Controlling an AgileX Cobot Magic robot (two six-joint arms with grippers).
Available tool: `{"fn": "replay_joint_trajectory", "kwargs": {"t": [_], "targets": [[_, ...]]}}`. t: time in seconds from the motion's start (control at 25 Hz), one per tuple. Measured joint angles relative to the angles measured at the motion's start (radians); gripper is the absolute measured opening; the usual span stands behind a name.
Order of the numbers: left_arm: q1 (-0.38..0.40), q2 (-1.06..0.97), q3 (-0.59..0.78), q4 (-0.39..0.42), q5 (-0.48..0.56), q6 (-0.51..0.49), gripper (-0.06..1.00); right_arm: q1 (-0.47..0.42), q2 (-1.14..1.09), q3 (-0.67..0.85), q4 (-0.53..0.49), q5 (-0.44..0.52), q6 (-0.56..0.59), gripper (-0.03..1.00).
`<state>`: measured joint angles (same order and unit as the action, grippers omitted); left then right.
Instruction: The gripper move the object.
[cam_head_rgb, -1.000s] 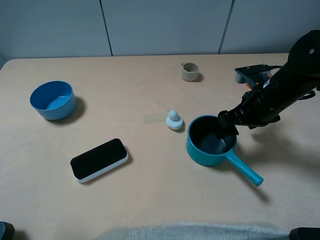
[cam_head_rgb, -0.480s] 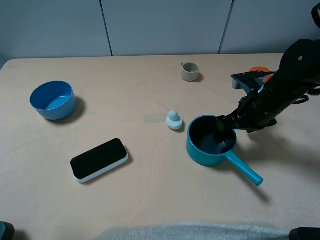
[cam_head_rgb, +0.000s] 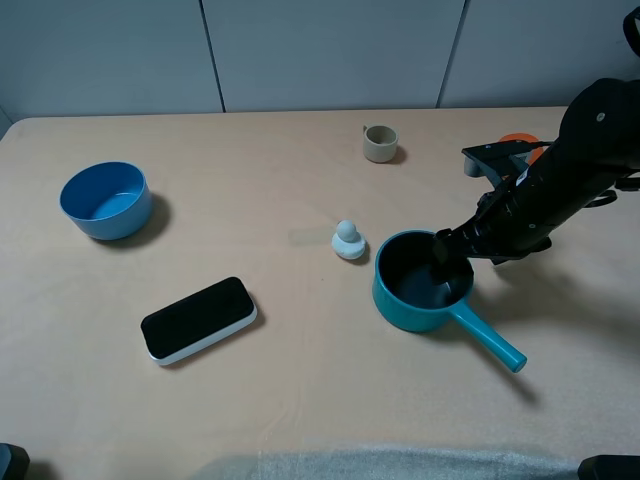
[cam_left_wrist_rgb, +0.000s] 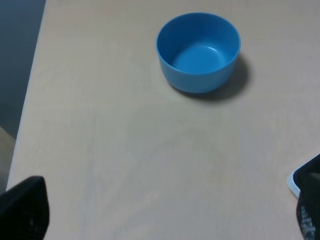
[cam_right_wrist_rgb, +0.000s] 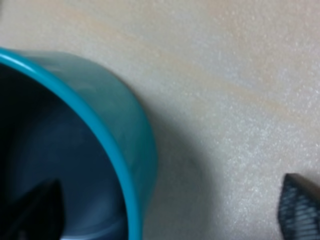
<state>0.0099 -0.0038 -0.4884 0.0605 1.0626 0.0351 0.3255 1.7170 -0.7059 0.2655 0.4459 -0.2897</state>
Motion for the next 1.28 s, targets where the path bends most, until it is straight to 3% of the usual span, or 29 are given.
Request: {"fn": "replay_joint_trajectory", "kwargs": {"t": [0.4,0.6,1.04,1.28], "targets": [[0.000,0.000,0.000,0.000,0.000,0.000,0.99,0.000,0.000,0.000,0.007,0.001,0.000,0.25],[0.000,0.000,0.000,0.000,0.000,0.000,0.99,0.000,0.000,0.000,0.009,0.004,0.000,-0.02],[0.000,0.000,0.000,0.000,0.000,0.000,0.99,0.000,0.000,-0.003,0.010,0.017,0.000,-0.03],[0.000,0.000,0.000,0.000,0.000,0.000,0.99,0.000,0.000,-0.066,0.011,0.126,0.000,-0.03]]}}
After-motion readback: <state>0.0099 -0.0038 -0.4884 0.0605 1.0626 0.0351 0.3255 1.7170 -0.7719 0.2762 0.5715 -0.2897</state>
